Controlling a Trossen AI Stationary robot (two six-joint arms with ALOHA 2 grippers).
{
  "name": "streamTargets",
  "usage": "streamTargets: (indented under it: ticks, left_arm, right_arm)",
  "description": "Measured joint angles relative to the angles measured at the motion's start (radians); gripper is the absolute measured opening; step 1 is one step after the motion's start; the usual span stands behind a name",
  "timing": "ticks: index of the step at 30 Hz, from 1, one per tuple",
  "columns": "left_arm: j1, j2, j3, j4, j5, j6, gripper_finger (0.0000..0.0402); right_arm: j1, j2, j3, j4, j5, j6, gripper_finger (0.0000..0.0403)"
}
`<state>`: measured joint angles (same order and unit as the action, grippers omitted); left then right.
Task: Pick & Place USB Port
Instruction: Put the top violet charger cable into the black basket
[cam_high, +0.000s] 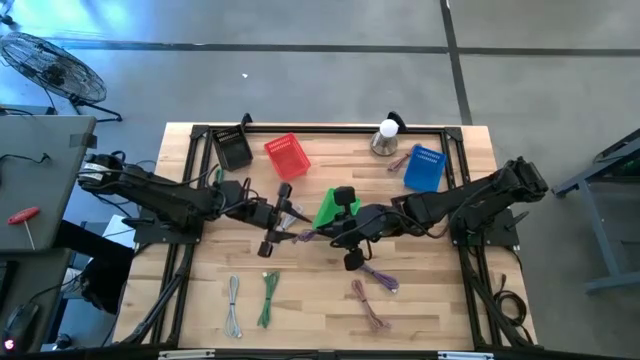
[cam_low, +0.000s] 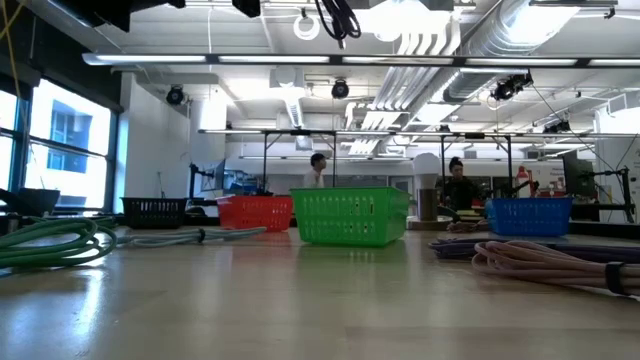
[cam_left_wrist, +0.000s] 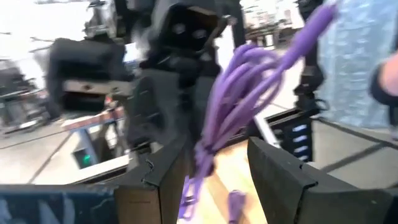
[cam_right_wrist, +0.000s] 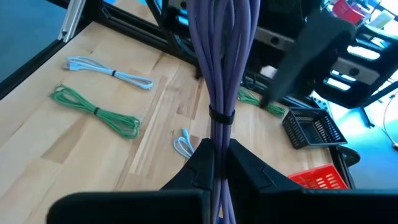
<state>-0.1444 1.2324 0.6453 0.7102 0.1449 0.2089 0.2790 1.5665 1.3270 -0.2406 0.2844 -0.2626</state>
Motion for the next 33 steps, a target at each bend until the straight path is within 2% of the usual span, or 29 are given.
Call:
streamTargets:
  ticks: [11, 15, 21, 25, 29, 33]
  left_arm:
    - [0.0, 0.0, 0.001, 0.055, -0.009, 0.0, 0.0168]
    - [0.0, 0.0, 0.002, 0.057, 0.027, -0.003, 0.0168]
    - [0.0, 0.003, 0.012, 0.048, 0.026, -0.003, 0.0163]
    - [0.0, 0.014, 0.016, 0.042, 0.017, 0.033, 0.012]
    - [0.0, 0.022, 0.016, 0.038, 0.007, 0.075, 0.0026]
    - [0.0, 0.022, 0.016, 0.03, -0.056, 0.06, 0.0022]
  right_arm:
    - [-0.029, 0.0, 0.0, 0.005, -0.005, 0.011, 0.0013]
    - [-0.044, 0.0, 0.0, 0.002, -0.008, 0.011, 0.0013]
    - [-0.067, 0.0, 0.0, 0.003, -0.059, 0.019, 0.0013]
    - [-0.078, 0.0, 0.0, -0.008, -0.086, 0.029, 0.0014]
    - [-0.082, 0.0, 0.0, -0.012, -0.093, 0.045, 0.0031]
    - [-0.078, -0.001, 0.0, -0.008, -0.073, 0.064, 0.007]
